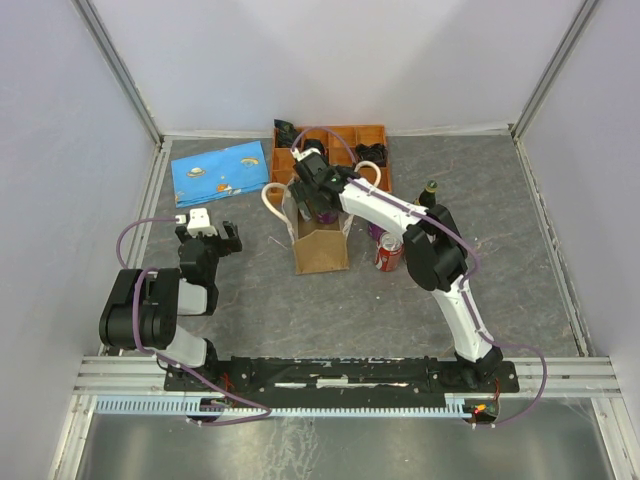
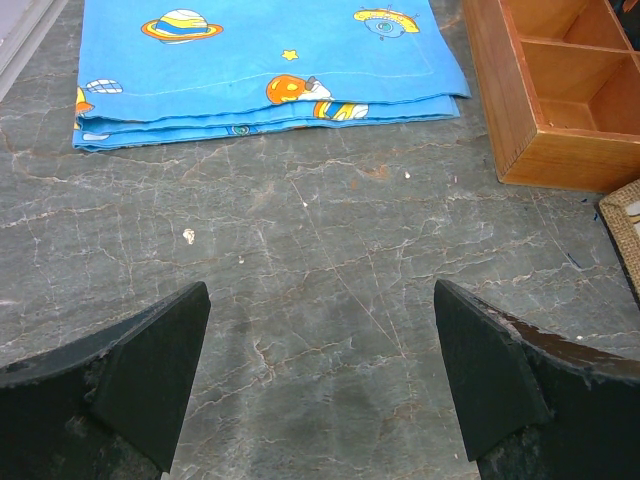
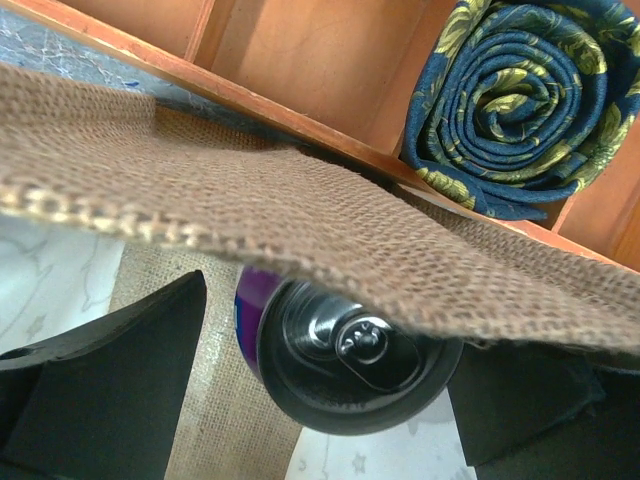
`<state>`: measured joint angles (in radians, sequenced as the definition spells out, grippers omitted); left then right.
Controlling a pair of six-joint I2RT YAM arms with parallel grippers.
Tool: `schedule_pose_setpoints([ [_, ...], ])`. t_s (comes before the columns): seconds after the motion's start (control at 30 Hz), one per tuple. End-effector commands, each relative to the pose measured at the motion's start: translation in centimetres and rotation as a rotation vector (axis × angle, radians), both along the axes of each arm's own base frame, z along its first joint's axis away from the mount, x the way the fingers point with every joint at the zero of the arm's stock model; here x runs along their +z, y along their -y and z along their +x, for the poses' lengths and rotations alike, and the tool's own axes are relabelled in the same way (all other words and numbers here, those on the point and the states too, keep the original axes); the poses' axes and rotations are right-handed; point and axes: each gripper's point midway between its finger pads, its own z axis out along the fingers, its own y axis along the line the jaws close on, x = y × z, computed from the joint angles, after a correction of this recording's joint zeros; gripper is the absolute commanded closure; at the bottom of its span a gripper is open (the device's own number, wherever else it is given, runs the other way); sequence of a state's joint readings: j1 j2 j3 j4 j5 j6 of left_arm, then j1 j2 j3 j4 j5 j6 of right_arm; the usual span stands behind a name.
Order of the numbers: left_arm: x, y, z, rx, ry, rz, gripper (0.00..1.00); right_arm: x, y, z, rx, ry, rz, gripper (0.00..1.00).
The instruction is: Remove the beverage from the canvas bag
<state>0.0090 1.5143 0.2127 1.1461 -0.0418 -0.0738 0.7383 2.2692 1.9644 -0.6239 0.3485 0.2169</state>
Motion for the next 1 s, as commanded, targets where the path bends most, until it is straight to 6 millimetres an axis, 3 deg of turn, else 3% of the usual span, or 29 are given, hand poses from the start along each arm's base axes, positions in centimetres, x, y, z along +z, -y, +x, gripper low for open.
schedule_pose_setpoints([
  [0.0, 1.4, 0.1, 0.9, -0.022, 0.047, 0.046, 0.01, 0.4, -0.1, 1.4, -0.033, 0.026, 0.025, 0.02],
  [0.07, 1.3, 0.2, 0.8, -0.024, 0.046, 0.046, 0.01, 0.2, -0.1, 1.5, -0.035, 0.026, 0.026, 0.09],
  [0.1, 1.4, 0.1, 0.9, -0.023, 0.048, 0.047, 0.01, 0.2, -0.2, 1.4, -0.032, 0.025, 0.027, 0.2],
  [0.2, 1.4, 0.2, 0.9, -0.023, 0.049, 0.046, 0.01, 0.2, -0.3, 1.3, -0.023, 0.017, 0.037, 0.76],
  [0.27, 1.4, 0.1, 0.9, -0.022, 0.047, 0.047, 0.01, 0.2, -0.7, 1.0, -0.009, 0.004, 0.05, 0.99],
  [0.63, 1.4, 0.1, 0.9, -0.022, 0.047, 0.046, 0.01, 1.6, -5.7, -2.3, 0.148, 0.005, 0.138, 1.0],
  [0.77, 1.4, 0.2, 0.9, -0.024, 0.048, 0.046, 0.01, 2.7, -7.1, -2.3, 0.175, 0.033, 0.155, 1.0],
  [0.97, 1.4, 0.2, 0.9, -0.025, 0.048, 0.046, 0.01, 6.0, -8.2, -1.6, 0.183, 0.114, 0.171, 1.0],
])
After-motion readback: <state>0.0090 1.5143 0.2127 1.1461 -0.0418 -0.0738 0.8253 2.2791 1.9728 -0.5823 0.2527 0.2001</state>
